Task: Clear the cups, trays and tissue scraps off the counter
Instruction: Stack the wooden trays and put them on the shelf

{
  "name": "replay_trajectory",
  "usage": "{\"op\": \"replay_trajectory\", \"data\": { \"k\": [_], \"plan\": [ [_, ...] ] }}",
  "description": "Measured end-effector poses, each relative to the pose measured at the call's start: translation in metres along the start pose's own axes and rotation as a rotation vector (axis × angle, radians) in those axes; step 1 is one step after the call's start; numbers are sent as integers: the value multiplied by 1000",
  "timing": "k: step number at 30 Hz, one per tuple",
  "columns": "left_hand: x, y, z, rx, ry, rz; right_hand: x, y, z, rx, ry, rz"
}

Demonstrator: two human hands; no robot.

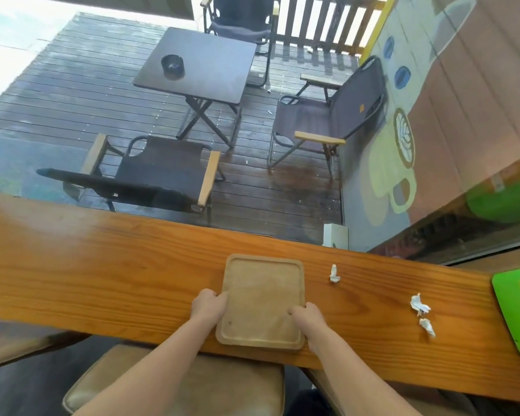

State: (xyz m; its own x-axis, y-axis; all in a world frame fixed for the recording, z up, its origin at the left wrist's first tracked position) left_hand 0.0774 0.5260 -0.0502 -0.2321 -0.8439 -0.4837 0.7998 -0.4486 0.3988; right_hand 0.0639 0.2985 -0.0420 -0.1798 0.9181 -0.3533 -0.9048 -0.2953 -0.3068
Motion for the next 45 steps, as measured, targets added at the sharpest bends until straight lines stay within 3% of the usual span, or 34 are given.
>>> {"op": "replay_trajectory", "data": {
  "k": [6,11,19,29,38,45],
  "plan": [
    [8,-1,-14,-183,-24,320,5,-5,-14,77,12,-275],
    [13,-2,-14,-186,-96,417,9,-5,-26,77,23,-223],
    [3,26,5,46,-202,385,-17,-15,-1,-5,-50,-260],
    [30,105,66,310,-191,141,-103,5,64,-218,71,-534],
    [131,130,178,458,-160,-64,-195,123,116,-317,237,-723],
    [288,128,313,643,-298,-221,-294,303,167,-253,449,-859]
  ]
}}
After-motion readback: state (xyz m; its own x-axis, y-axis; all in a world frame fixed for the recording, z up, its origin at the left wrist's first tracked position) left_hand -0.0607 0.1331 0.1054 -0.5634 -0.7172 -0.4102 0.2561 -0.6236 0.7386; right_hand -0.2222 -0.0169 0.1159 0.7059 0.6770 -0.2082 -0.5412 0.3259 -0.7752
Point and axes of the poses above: each hand's wrist, its own z-axis away from the middle knuckle, its own x-axis out of the palm, y = z × x, the point moved 1 cm from there along -z, towards the middle knuckle
